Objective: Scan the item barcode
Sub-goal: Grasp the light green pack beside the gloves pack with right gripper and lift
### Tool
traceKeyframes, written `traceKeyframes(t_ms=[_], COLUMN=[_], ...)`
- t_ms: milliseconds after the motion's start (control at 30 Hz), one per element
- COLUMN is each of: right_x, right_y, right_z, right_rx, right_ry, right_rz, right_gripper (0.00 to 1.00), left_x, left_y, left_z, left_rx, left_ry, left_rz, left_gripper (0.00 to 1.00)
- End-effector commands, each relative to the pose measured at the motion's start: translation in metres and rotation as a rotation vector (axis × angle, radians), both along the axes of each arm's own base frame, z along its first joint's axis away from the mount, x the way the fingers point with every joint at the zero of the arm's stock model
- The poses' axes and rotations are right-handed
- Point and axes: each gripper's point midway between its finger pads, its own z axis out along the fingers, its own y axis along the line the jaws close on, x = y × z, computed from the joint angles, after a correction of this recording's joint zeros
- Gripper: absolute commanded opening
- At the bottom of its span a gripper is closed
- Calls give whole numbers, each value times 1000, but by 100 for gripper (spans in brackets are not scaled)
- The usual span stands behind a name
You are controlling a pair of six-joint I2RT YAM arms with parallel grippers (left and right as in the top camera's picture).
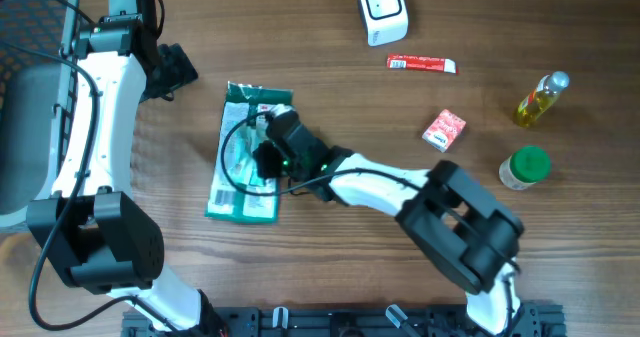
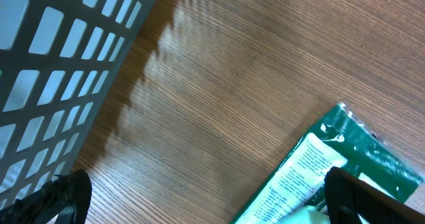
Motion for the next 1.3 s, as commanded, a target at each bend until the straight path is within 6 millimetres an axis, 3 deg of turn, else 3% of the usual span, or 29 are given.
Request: traceKeyframes(t_ms=[0,33,67,100,200,267,367,433,467,533,567,700,800,933,1000,1133,1267], right_x=[27,35,37,42,43,40,32,33,41,55,59,53,51,55,52,56,58], right_y=[-34,-62,-78,-115,-163,-178,-183,-183,-182,-179,-175,-168,-169,-159,-131,-135,-135], right_z=[72,77,75,59,32,14,-9,-9,0,29,40,39,34,18,12,-31,-48], right_rx=[39,4,-25,-100,-194,-226,-256,-267,-257,-218,-194,-141,-139,-114,-11,-15,1], right_ry=[-83,-49,-21,57,173,216,249,230,192,143,124,172,186,193,170,228,200], right_rz=[-58,-109,-136,-196,-277,-303,-303,-275,-277,-269,-238,-191,-188,-150,19,11,85], right_gripper=[4,4,4,4,4,4,9,29,42,41,32,4,4,4,4,4,4], left_x=[4,4,4,4,4,4,4,4,4,4,4,4,4,4,4,4,4], left_y=[1,1,1,1,1,1,1,1,1,1,1,1,1,1,1,1,1], left_z=[2,2,2,2,2,2,2,2,2,2,2,2,2,2,2,2,2], left_rx=[0,0,0,0,0,0,0,1,0,0,0,0,0,0,0,0,0], left_ry=[-7,-7,-7,-7,-7,-7,-7,-7,-7,-7,-7,-7,-7,-7,-7,-7,-7], left_rz=[-11,-11,-11,-11,-11,-11,-11,-11,-11,-11,-11,-11,-11,-11,-11,-11,-11], left_gripper=[100,100,100,100,100,100,100,100,100,100,100,100,100,100,100,100,100])
